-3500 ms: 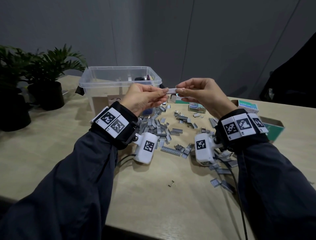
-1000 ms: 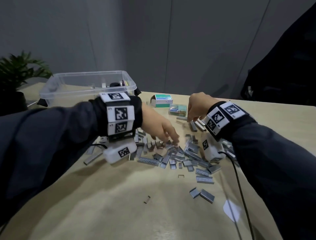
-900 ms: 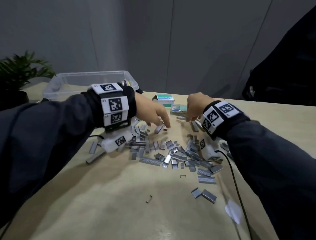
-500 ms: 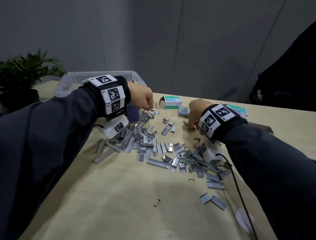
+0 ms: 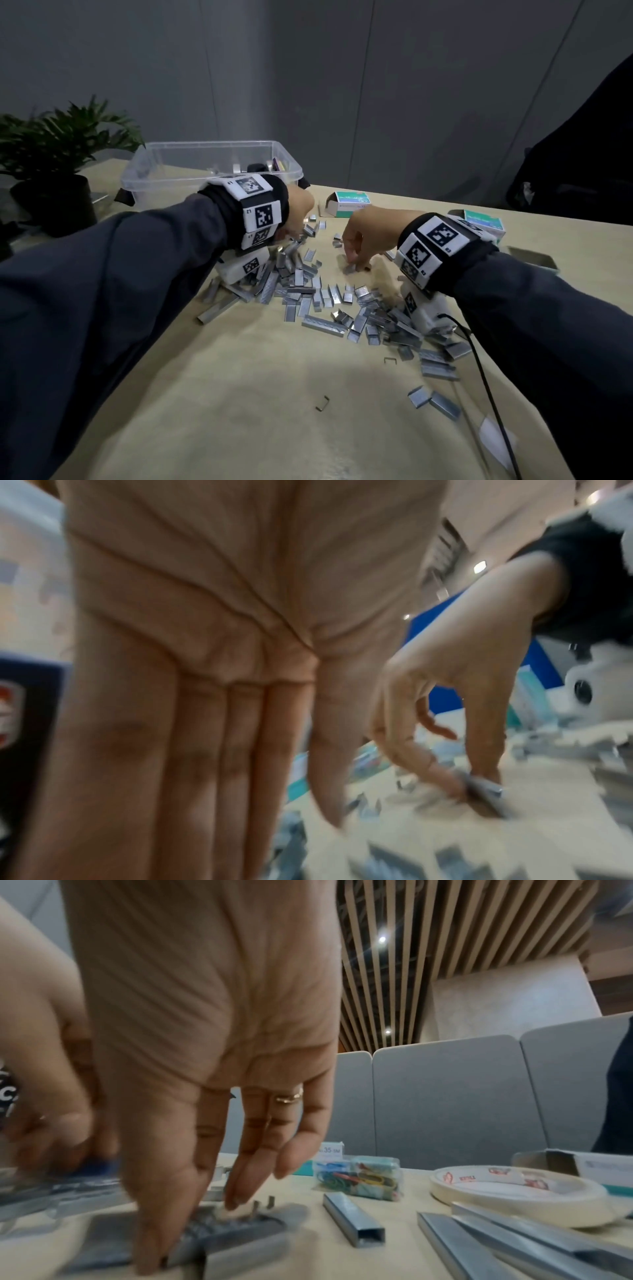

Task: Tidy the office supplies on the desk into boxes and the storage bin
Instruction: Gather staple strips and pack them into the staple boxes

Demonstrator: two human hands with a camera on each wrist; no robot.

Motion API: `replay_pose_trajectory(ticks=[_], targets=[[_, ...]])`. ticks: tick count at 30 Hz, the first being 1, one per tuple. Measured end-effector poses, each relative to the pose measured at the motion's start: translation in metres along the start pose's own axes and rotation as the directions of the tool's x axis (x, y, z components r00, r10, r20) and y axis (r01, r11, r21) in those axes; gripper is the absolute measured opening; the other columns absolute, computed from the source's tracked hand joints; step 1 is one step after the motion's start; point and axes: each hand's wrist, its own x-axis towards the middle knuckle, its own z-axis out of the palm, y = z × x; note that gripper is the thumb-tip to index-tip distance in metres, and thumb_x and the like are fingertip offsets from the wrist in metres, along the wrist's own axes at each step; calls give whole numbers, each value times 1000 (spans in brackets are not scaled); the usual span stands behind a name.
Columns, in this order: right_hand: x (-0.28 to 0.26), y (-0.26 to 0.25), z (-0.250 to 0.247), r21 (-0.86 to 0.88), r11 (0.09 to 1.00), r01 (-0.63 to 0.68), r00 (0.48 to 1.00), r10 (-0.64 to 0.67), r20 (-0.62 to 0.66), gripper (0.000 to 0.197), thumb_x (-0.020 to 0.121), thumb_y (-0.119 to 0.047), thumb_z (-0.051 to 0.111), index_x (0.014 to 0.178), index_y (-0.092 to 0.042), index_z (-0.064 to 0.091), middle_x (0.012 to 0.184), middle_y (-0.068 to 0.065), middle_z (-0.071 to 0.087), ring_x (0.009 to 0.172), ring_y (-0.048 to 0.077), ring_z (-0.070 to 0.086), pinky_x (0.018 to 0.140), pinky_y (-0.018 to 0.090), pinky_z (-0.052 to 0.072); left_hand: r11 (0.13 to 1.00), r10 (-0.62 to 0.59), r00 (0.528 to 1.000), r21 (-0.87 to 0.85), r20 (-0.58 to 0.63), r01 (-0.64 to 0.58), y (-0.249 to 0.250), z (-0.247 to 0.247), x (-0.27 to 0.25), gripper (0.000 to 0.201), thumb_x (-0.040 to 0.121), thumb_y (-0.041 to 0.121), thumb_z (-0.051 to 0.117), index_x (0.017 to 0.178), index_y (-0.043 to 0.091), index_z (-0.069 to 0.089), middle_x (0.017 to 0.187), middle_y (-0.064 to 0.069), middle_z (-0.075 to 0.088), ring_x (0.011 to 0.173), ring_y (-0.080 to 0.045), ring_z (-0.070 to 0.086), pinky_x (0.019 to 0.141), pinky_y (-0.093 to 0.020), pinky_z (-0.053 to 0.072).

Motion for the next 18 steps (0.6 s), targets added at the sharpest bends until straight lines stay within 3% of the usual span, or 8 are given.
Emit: replay_pose_trajectory(ticks=[3, 6, 7, 8, 10, 12, 16, 18], targets=[[-6, -1, 0, 7, 1000, 14, 999, -14, 28, 13, 78, -24, 81, 86, -18, 72, 77, -6, 66, 67, 6, 55, 57, 19, 41, 999, 0, 993, -49, 121, 6, 4, 6, 4, 29, 92, 27, 64, 72, 7, 57, 80, -7, 67, 42, -5, 52, 43, -17, 44], [-11, -1, -2, 58, 998, 18, 992, -25, 124, 10, 80, -25, 80, 83, -20, 71, 70, -11, 66, 51, -6, 55, 56, 17, 41, 995, 71, 990, -72, 121, -62, 18, 20, 17, 64, 80, 66, 60, 57, 9, 40, 59, -10, 44, 48, -3, 48, 71, -32, 45], [-12, 0, -3, 102, 995, 17, 988, -32, 151, 10, 81, -23, 79, 83, -19, 70, 72, -10, 68, 51, -7, 57, 58, 17, 44, 993, 105, 988, -65, 115, -98, 21, 24, 19, 68, 76, 71, 61, 56, 10, 37, 57, -9, 38, 52, -4, 51, 81, -38, 43], [-14, 1, -4, 159, 987, 11, 985, -39, 170, 10, 83, -21, 77, 82, -18, 68, 77, -6, 71, 57, -6, 60, 60, 19, 47, 995, 103, 989, -8, 102, -103, 24, 24, 19, 61, 80, 61, 63, 58, 9, 39, 60, -12, 40, 61, -10, 53, 81, -37, 43], [-18, 5, -7, 299, 954, -13, 982, -45, 186, 12, 87, -12, 71, 81, -13, 62, 88, 5, 74, 74, 6, 68, 66, 24, 53, 997, 67, 997, 20, 37, -68, 28, 22, 18, 32, 86, 31, 69, 67, 10, 54, 72, -8, 54, 72, -19, 51, 67, -30, 43], [-26, 11, -11, 440, 895, -74, 976, -26, 217, 12, 92, -5, 64, 84, -8, 56, 93, 13, 75, 81, 19, 73, 73, 32, 57, 994, 103, 994, -50, 36, -101, 29, 17, 17, 13, 85, 21, 70, 80, 11, 65, 70, -2, 58, 67, -18, 52, 55, -22, 41], [-40, 27, -18, 523, 835, -169, 977, 71, 203, 7, 94, -4, 61, 89, -3, 56, 90, 18, 75, 76, 22, 72, 65, 27, 59, 981, 73, 997, -180, -3, -72, 19, 13, 22, 8, 89, 4, 63, 81, 5, 63, 80, -9, 64, 61, -20, 57, 44, -17, 43], [-44, 34, -19, 519, 837, -171, 984, 119, 133, 9, 93, -9, 65, 90, -4, 58, 84, 14, 76, 72, 18, 71, 61, 22, 58, 981, 83, 992, -166, -96, -98, 16, 8, 21, 12, 85, 0, 65, 96, 5, 68, 86, -8, 65, 66, -19, 58, 42, -12, 42]])
